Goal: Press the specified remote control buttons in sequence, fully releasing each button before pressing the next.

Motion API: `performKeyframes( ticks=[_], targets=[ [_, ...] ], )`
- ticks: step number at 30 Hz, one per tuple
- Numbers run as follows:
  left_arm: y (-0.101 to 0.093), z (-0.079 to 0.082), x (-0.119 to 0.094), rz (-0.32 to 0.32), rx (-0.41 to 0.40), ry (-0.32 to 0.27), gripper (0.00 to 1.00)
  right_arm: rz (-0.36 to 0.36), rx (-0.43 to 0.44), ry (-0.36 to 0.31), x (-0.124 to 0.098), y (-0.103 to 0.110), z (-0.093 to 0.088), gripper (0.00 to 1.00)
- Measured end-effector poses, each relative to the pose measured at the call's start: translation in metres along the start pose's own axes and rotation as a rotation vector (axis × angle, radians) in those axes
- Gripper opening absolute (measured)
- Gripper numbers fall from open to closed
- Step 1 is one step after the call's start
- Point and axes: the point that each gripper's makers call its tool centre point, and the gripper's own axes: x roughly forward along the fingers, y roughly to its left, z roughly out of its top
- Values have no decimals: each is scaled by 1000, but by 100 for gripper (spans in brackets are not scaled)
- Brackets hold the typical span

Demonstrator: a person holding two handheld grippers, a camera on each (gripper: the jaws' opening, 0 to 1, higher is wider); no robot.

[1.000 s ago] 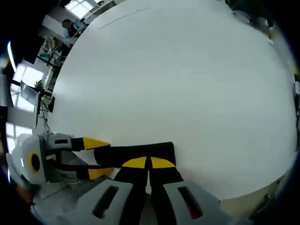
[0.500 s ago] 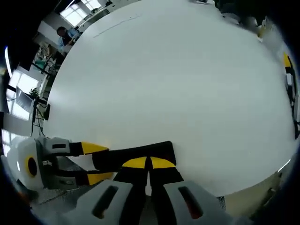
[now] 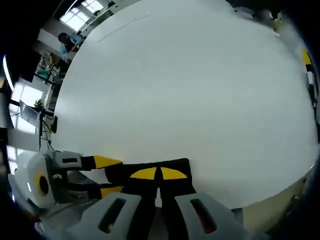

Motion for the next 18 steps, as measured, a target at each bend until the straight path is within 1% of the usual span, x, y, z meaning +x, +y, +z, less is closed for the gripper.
performKeyframes(
  ticks=[3,6,9,12,15,16,18],
  targets=[
    [-1,0,0,-6,7,-4,24,8,10,25,4,0,-5,0],
    [-1,0,0,-7,11,-6,24,3,-5,45,8,2,-8,0],
    [-1,0,0,-11,15,-6,24,-5,-39,45,8,3,-6,0],
    [-1,0,-1,-9,10,-12,24,-7,-50,41,8,3,-5,0],
    [-1,0,-1,-8,6,-18,24,-30,-110,41,9,4,-6,0],
    [-1,0,-1,-9,6,-19,24,-48,-157,36,9,3,-5,0],
    [-1,0,-1,-13,9,-17,24,-69,-199,33,9,4,-5,0]
  ],
)
